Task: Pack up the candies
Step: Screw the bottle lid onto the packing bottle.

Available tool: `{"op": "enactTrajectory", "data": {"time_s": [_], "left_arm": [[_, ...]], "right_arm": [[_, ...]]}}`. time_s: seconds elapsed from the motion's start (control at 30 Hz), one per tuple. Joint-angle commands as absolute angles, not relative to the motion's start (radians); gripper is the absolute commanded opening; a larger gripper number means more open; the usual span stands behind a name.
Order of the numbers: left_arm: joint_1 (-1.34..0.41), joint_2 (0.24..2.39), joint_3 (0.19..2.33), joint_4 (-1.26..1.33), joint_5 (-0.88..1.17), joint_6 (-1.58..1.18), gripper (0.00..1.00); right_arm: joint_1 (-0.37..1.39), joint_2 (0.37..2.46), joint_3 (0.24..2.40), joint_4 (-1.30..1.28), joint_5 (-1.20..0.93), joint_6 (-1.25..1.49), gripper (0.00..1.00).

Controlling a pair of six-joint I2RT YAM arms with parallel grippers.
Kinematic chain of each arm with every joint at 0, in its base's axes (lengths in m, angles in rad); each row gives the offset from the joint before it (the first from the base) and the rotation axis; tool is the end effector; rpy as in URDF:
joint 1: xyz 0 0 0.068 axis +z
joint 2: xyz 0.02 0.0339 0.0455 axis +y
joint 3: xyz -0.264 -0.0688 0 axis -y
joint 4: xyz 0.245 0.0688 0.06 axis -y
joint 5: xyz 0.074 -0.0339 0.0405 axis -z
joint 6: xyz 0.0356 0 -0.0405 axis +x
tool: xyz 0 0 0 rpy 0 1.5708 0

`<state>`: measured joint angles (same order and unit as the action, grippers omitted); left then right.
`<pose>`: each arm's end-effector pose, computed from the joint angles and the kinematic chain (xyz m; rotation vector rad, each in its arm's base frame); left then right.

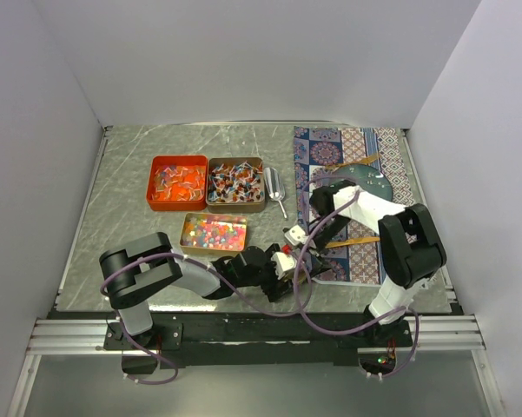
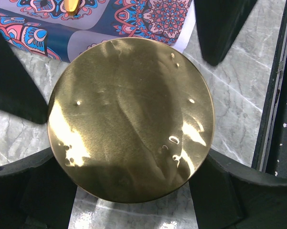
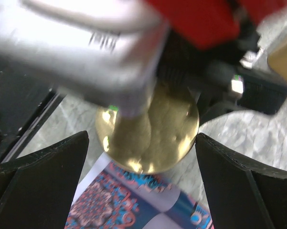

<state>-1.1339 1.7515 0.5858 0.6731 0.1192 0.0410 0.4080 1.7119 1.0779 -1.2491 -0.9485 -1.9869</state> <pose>0.1297 -0.2877 0.1200 1.2589 1.7518 -0.7801 0.2280 0.1301 0.1879 -2.1882 1.0678 1.1486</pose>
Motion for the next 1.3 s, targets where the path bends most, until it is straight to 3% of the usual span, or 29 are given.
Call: {"op": "enactTrajectory", "data": {"time_s": [0.0, 0.23, 0.4, 0.73, 1.07, 1.27], "left_arm": [[-1.143, 1.810, 0.531, 0.405, 0.095, 0.081, 0.01], [-1.141, 1.810, 0.529, 0.407, 0.094, 0.080, 0.01], [-1.143, 1.807, 0.531, 0.402, 0.097, 0.075, 0.01], [-1.141, 1.796, 0.528, 0.405, 0.057, 0.057, 0.01], [-1.143, 1.668, 0.479, 0.413, 0.086, 0.049, 0.01], [-1.144, 1.718, 0.502, 0.385, 0.106, 0.014, 0.01]], "right_arm": [[0.442, 1.733, 1.068, -1.194, -0.999, -2.424, 1.00], [0.451, 1.741, 1.071, -1.183, -0.983, -2.398, 0.99], [0.451, 1.714, 1.034, -1.122, -0.970, -2.329, 0.88], [0.483, 1.571, 0.879, -0.947, -0.888, -2.183, 0.81], [0.624, 1.532, 0.804, -0.585, -0.805, -1.709, 0.80], [0.681, 1.543, 0.815, -0.505, -0.796, -1.522, 0.78]]}}
